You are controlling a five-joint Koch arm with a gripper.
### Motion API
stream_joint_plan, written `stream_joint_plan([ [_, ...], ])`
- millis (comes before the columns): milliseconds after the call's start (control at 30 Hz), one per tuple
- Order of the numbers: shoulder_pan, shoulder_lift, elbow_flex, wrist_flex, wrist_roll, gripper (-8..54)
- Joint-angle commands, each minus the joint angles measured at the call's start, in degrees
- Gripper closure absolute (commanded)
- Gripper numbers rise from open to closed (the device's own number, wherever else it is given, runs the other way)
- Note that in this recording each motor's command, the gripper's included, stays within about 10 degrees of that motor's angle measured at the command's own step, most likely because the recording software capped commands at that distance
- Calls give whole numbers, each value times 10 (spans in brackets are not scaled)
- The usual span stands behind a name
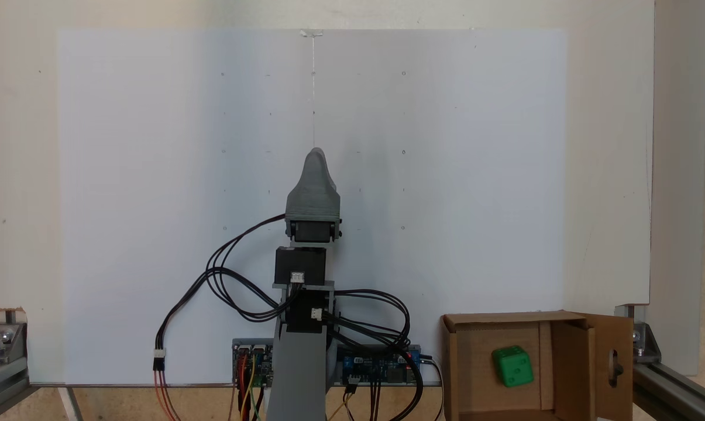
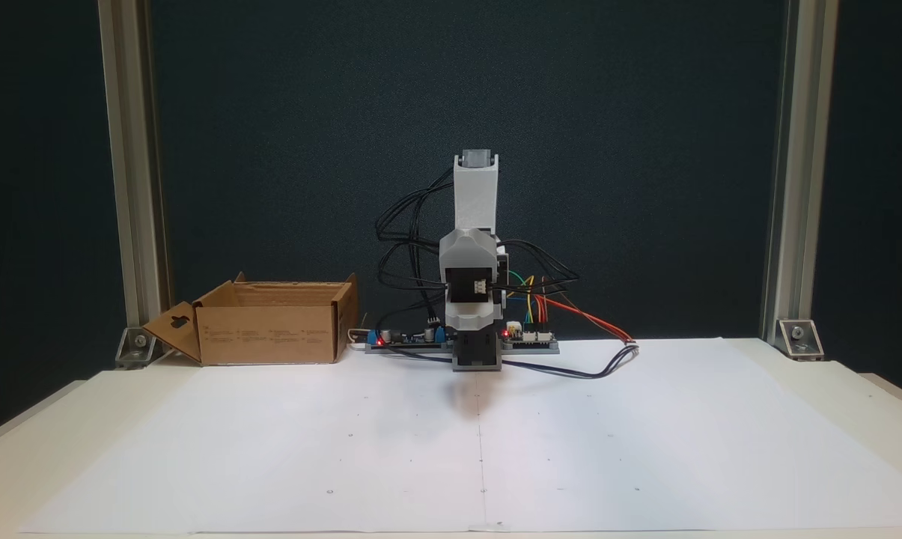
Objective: Grasp a green dice and put it in the bin.
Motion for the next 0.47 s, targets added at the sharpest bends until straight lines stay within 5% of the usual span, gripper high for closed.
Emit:
stream_joint_plan([
  [0, 0, 62, 27, -40, 19, 6],
  [433, -6, 62, 26, -43, 20, 5],
])
